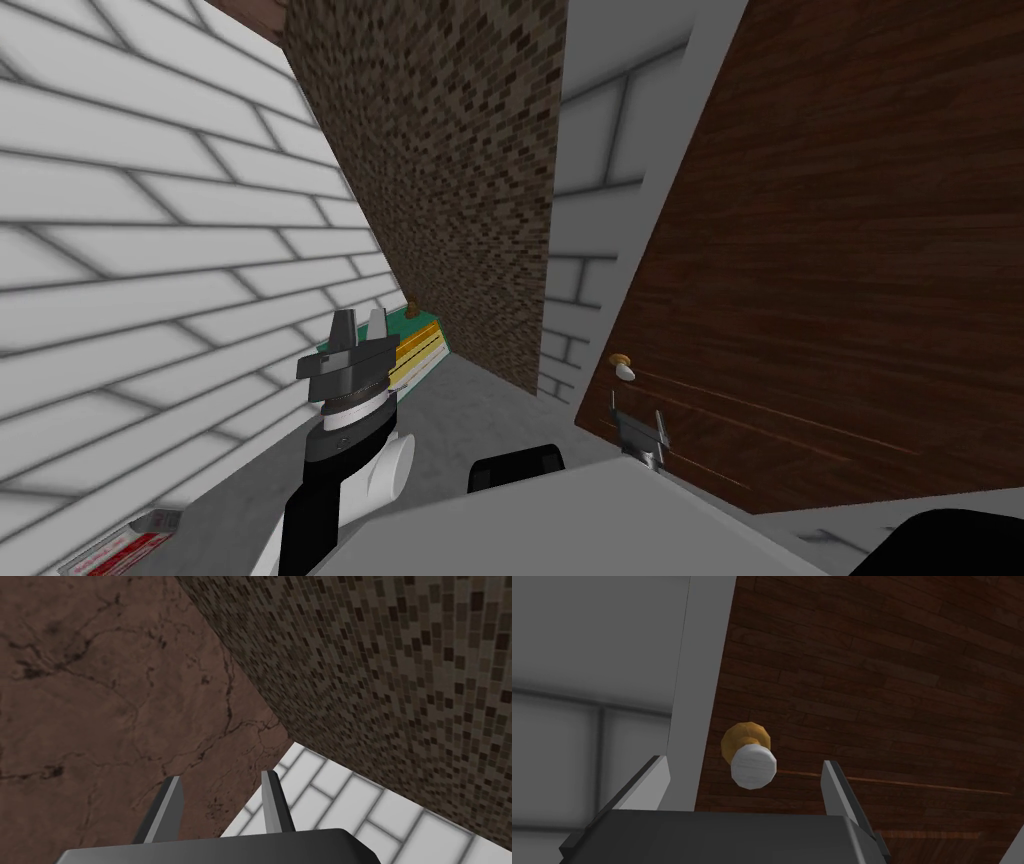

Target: Pull the door open

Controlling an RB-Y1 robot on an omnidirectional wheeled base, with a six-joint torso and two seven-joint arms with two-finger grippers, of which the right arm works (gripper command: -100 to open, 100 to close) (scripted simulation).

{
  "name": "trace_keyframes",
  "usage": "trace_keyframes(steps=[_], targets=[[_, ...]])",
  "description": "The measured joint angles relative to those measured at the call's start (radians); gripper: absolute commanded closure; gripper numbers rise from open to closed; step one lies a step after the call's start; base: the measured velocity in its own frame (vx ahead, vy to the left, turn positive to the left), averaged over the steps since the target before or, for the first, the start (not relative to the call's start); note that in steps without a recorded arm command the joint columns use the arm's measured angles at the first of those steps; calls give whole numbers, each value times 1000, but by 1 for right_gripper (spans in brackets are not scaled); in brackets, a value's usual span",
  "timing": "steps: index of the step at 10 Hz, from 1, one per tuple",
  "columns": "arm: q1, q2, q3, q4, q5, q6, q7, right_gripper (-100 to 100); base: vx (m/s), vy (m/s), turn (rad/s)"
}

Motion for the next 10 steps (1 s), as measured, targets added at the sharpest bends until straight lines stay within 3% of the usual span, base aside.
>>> trace_keyframes(steps=[3,10], targets=[[14,14,9,58,-55,-39,-60,-100,-43,-106,298],[34,43,19,139,-153,-90,-154,-100,-45,-92,284]])
